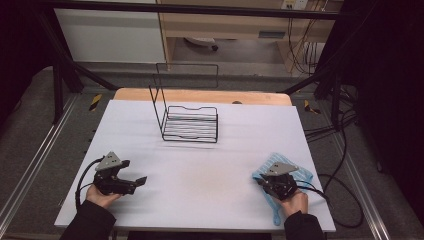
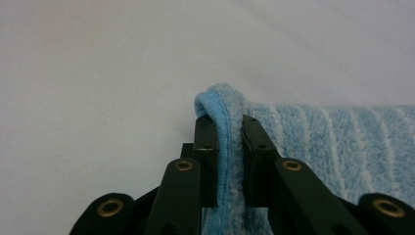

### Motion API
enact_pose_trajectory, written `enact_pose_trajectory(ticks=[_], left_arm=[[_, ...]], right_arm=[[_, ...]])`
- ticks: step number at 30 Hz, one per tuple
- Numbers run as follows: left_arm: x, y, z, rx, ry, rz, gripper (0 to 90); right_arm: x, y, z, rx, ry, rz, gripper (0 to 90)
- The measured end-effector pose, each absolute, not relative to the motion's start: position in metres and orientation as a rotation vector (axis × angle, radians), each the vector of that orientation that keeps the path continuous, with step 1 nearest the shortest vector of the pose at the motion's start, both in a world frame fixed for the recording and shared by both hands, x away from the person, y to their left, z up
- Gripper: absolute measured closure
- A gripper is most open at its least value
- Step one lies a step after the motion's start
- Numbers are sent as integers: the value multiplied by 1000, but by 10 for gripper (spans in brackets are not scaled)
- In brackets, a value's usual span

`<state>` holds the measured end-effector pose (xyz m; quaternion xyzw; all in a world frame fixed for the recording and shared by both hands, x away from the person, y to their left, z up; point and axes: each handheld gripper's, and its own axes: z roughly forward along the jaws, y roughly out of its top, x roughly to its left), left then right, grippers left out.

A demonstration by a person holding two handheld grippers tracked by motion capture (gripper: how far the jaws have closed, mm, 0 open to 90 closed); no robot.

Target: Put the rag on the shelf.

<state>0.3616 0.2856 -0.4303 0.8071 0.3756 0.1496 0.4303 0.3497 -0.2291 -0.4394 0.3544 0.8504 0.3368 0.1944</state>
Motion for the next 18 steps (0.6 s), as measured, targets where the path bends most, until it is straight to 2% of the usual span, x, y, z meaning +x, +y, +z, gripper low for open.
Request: enact_pose_trajectory(ticks=[18], left_arm=[[362, 285, -431, 2015, 944, 370, 60]], right_arm=[[354, -206, -430, 1002, 2390, 1136, 797]])
